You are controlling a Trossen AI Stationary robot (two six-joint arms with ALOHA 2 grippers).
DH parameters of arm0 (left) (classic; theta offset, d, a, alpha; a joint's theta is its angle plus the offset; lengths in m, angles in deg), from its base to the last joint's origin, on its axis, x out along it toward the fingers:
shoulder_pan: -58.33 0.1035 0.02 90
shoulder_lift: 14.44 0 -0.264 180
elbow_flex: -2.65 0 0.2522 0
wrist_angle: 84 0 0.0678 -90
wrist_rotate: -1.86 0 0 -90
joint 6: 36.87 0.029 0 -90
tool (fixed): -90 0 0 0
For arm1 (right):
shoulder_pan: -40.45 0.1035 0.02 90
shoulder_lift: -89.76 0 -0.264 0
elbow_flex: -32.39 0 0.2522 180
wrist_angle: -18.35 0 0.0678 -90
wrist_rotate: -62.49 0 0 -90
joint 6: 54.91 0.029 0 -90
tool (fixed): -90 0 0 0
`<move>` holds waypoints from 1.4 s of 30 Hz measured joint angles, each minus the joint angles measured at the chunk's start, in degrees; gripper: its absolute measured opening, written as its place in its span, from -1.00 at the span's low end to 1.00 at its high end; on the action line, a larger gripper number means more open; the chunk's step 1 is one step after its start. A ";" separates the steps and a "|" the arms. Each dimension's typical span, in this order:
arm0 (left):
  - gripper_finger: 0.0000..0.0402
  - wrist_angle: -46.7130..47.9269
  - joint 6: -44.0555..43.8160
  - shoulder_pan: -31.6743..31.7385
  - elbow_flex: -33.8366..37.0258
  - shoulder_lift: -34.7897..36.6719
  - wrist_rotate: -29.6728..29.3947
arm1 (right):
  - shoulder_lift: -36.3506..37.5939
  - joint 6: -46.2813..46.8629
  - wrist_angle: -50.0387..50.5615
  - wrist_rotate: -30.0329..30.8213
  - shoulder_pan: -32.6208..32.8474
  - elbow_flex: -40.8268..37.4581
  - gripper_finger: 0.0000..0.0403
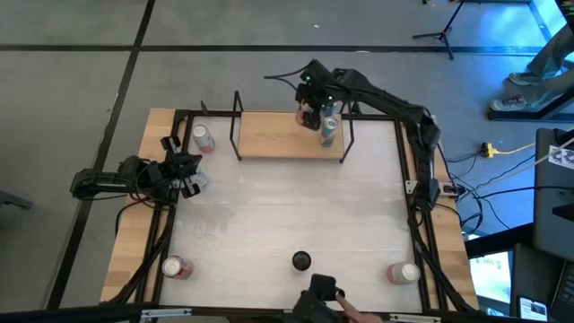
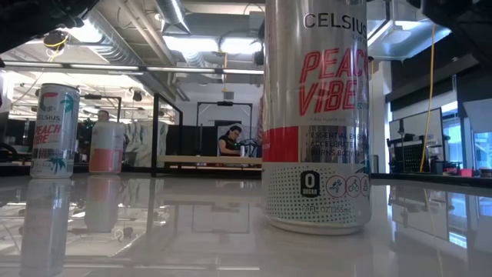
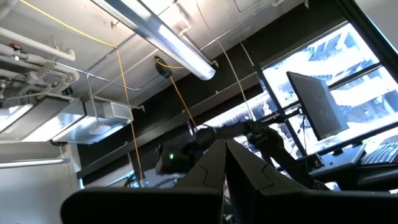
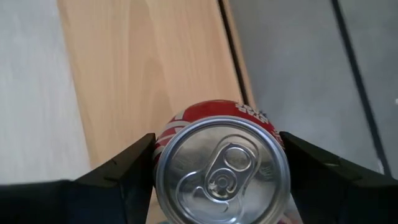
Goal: Place canned beverage on shelf
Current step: Put the top red soda can on the shelf
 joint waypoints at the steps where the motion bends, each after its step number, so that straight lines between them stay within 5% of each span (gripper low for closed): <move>1: -0.97 0.05 0.00 -0.01 0.01 -0.01 0.00 | -0.69 -0.09 -0.01 -0.41 -0.12 -0.02 0.41; 42: -0.97 0.03 0.02 -0.01 0.00 0.00 0.01 | -5.29 -1.96 0.28 -3.52 -3.88 0.11 0.48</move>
